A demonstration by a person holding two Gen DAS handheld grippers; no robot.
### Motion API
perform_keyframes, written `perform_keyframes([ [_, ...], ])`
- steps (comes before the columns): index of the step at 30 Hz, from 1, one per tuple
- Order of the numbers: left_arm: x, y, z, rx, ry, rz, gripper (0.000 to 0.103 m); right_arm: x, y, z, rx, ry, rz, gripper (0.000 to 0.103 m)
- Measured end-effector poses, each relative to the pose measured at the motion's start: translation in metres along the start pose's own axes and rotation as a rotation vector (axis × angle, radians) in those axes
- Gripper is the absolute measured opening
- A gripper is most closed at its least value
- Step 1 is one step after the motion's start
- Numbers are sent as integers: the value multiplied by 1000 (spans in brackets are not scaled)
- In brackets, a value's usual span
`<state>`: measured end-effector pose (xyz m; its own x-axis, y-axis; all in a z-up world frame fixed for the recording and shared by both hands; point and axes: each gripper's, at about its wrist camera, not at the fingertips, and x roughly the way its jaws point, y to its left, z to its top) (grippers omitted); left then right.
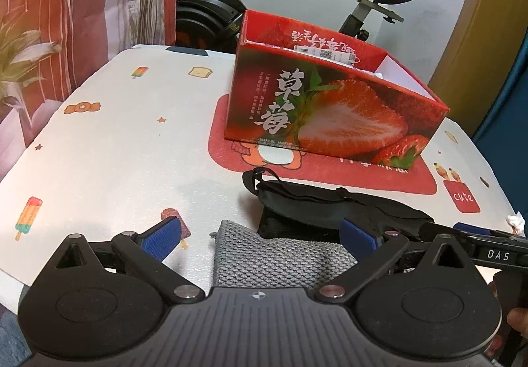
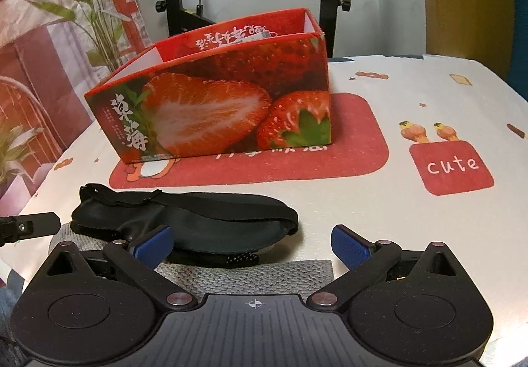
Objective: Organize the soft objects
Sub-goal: 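Close both grippers on the black eye mask's strap and band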
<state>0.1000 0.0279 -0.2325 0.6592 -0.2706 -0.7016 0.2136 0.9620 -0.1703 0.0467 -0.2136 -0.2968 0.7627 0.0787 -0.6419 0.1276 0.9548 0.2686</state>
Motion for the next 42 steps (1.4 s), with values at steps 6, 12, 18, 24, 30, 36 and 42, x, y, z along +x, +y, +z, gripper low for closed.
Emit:
perform_keyframes([
  [6,6,0,2,-14,8,-3,100,2,-5,0,12,-9,4,95],
  [12,19,3,12,-39,12,-25,81,7,-14,0,54,0,36,81],
  [18,38,12,22,-81,45,-63,66,13,-21,3,103,-4,57,58],
  [24,53,15,24,-119,81,-114,66,23,-33,2,181,23,81,57],
  [30,69,14,29,-135,113,-122,66,34,-27,5,162,36,79,40],
  [36,76,13,28,-141,115,-155,66,42,-26,10,125,22,67,26],
  [42,75,6,19,-108,92,-117,51,40,-25,8,93,-14,76,26],
])
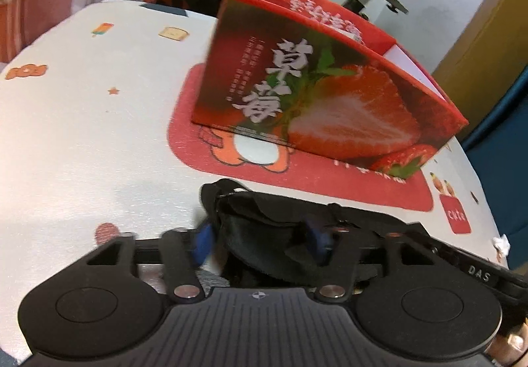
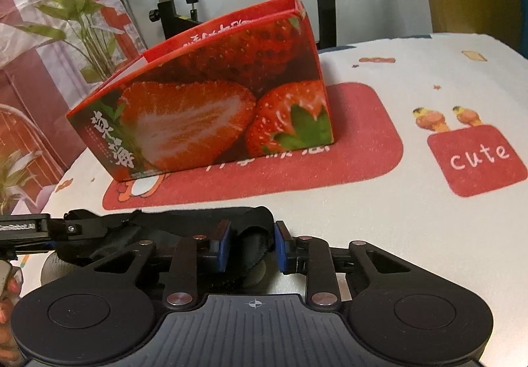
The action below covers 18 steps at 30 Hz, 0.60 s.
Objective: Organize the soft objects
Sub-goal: 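Close both grippers on the black eye mask's strap and band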
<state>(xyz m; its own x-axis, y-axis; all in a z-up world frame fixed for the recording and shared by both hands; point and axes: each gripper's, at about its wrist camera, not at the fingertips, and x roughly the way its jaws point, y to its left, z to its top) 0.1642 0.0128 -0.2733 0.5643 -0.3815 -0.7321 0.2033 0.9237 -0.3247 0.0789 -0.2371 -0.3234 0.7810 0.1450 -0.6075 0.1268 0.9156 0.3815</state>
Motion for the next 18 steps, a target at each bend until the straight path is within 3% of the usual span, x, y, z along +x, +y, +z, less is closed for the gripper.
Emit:
perform_keyframes([
  [7,-12,6,-13,-21,-62,29,39,1,-5,-6,22,8,29,30],
  [16,-12,6,-20,-1,-68,34,37,0,-7,-9,55,8,67,32],
  [18,-13,9,-20,-14,-68,26,37,0,-12,-9,88,5,84,26],
])
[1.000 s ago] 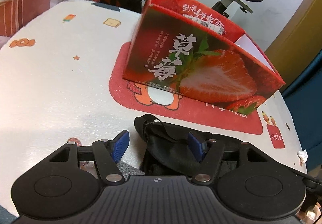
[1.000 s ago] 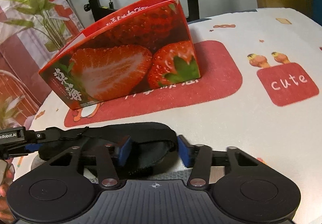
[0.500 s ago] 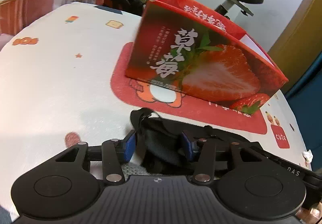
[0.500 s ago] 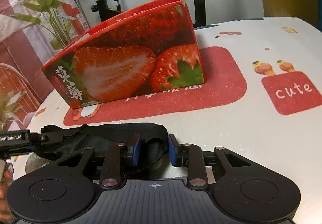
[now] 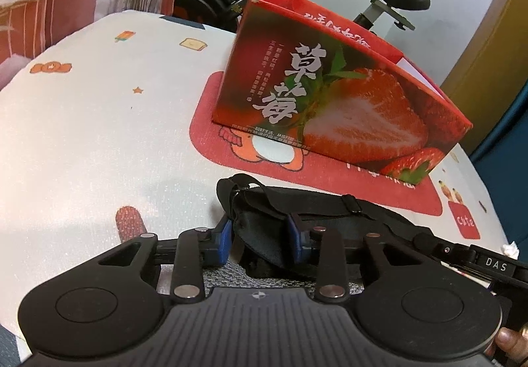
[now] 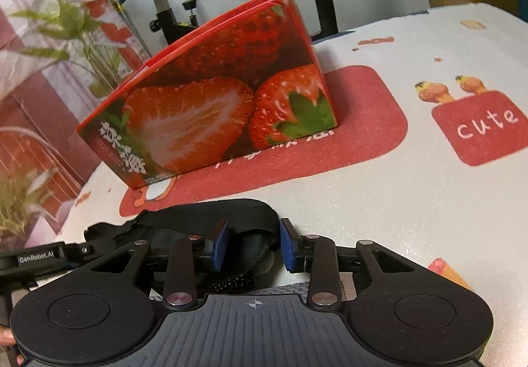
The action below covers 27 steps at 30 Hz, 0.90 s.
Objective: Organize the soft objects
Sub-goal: 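Close both grippers on the black eye mask's strap and band, then lift the black eye mask with both grippers toward the red box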
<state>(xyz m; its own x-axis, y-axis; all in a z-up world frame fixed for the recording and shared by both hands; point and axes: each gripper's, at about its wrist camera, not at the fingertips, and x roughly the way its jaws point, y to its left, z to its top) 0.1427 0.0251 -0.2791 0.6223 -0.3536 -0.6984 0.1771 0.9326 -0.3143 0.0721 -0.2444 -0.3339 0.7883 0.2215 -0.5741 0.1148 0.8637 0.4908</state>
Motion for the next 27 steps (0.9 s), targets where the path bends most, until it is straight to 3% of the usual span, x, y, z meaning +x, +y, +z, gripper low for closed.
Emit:
perform_keyframes([
  [3,-3,-3,0,19,-12,11,33,0,-4,0,20,-4,0,20],
  [7,-16,-18,2,131,-71,59,24,-3,0,0,-6,-25,-15,14],
  [16,-37,-16,10,106,-154,58,12,-25,16,12,-89,-122,26,7],
  [27,-61,-28,19,115,-266,49,11,-44,29,22,-113,-192,60,4],
])
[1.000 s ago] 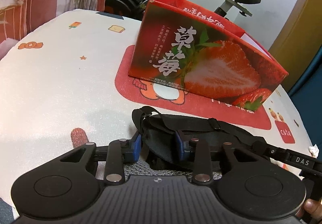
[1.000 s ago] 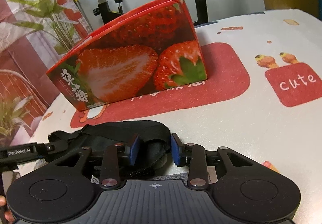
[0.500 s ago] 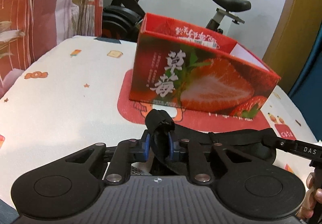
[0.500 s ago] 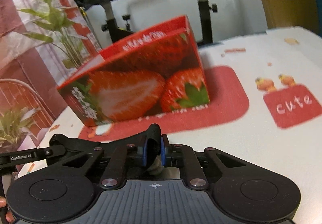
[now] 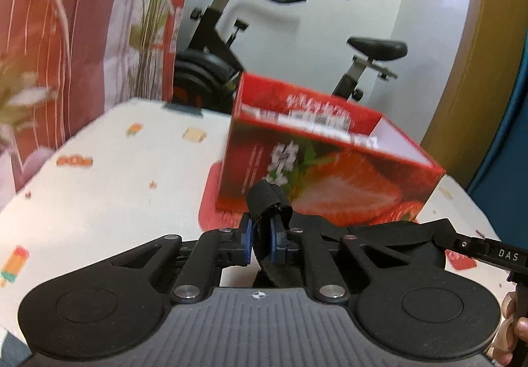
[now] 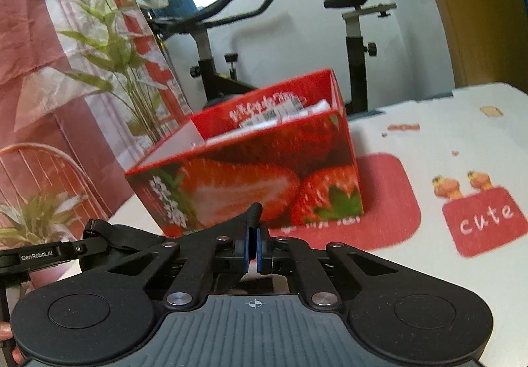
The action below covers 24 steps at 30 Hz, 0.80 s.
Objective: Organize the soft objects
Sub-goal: 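Lift the black eye mask with both grippers toward the red box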
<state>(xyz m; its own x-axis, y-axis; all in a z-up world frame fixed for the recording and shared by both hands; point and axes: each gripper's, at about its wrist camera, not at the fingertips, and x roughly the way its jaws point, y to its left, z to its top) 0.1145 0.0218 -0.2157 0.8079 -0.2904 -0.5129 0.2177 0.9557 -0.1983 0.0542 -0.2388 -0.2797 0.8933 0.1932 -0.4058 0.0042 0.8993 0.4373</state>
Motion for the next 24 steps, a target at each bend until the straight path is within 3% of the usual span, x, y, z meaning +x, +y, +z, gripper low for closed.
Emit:
perform_keyframes([
  [9,0,3,33,-40,-61,-22,12,-5,15,39,-49,-73,13,4],
  [16,3,-5,68,-31,-144,-18,11,1,40,79,-158,-107,18,4],
  [24,26,-13,91,-38,-158,-4,11,21,42,112,-180,-115,-3,4],
])
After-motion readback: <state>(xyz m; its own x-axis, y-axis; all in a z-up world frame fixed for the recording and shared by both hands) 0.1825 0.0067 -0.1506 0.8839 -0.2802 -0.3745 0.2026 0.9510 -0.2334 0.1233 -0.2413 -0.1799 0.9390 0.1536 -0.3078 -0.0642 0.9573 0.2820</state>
